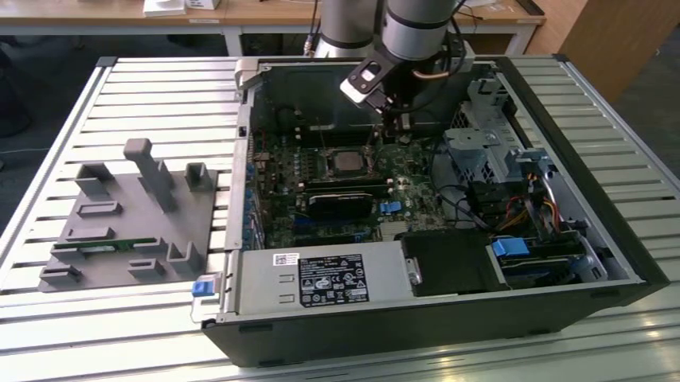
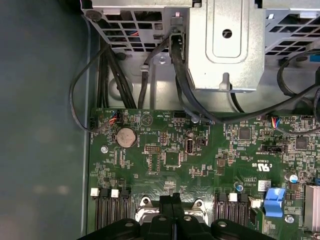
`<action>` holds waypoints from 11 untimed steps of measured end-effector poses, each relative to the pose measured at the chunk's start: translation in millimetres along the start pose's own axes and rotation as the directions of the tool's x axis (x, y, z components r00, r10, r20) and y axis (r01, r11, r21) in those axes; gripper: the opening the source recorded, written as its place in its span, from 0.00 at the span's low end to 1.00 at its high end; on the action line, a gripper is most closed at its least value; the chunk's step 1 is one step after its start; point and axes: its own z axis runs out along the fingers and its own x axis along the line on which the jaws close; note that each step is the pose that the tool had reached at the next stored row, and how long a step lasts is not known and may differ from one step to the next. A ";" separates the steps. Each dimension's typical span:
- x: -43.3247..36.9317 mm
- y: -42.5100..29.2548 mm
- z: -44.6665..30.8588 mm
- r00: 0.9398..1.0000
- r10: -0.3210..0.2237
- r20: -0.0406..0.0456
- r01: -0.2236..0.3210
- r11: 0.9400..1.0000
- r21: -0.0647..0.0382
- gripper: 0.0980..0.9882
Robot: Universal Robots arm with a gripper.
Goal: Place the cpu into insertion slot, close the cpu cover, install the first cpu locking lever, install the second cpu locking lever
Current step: 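Close the cpu cover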
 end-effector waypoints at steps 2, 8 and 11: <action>0.0 -0.7 0.1 1.000 0.000 0.000 0.000 1.000 0.000 0.03; 0.0 -4.5 1.1 1.000 0.000 0.000 0.000 1.000 0.000 0.03; 0.0 -8.4 1.9 1.000 0.000 0.000 0.000 1.000 0.000 0.03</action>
